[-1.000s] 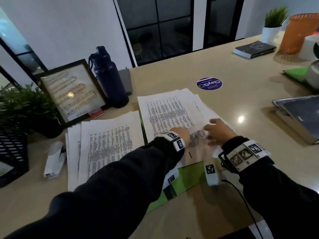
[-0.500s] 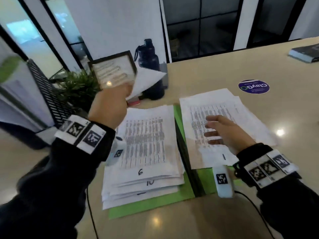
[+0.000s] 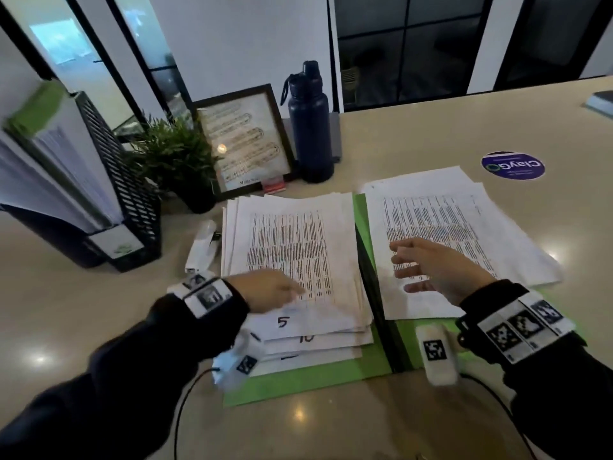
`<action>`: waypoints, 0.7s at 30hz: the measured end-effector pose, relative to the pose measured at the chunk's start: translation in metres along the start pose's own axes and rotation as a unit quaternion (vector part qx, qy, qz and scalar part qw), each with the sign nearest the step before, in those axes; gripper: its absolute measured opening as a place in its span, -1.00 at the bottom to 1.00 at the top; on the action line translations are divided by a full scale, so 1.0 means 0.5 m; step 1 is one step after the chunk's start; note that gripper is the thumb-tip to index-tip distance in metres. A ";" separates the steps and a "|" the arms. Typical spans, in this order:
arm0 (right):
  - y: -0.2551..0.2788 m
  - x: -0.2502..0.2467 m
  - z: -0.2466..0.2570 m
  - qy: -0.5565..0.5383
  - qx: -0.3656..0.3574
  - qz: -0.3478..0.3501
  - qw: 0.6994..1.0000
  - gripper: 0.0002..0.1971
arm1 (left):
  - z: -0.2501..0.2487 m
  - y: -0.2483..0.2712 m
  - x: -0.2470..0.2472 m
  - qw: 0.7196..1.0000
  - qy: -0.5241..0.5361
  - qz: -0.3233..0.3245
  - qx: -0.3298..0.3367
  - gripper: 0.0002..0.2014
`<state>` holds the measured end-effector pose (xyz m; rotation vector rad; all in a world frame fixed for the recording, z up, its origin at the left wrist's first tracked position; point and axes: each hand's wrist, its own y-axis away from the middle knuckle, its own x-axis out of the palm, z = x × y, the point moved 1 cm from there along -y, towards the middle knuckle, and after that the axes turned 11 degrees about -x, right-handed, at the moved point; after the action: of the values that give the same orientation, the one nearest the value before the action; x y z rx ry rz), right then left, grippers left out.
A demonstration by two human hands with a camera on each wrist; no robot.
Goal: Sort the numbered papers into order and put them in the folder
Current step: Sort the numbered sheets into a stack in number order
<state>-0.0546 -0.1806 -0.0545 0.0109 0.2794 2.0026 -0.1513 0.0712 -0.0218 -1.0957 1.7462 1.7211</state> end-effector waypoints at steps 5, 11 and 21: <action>0.009 -0.102 -0.014 0.063 -0.005 -0.124 0.990 -0.85 | -0.038 -0.006 -0.141 0.976 0.155 -0.149 0.024 -0.63; 0.067 -0.216 -0.054 0.099 0.057 -0.201 0.973 -0.80 | -0.237 -0.057 -0.108 0.981 0.089 -0.095 0.147 -0.57; 0.102 -0.228 -0.073 0.150 0.087 -0.133 0.976 -0.93 | -0.426 -0.145 0.081 0.961 -0.208 -0.101 0.154 0.07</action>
<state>-0.0549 -0.3101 -0.0663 -0.2099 0.6185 1.7052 -0.0731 -0.1378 -0.0728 -0.6889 1.5105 1.3752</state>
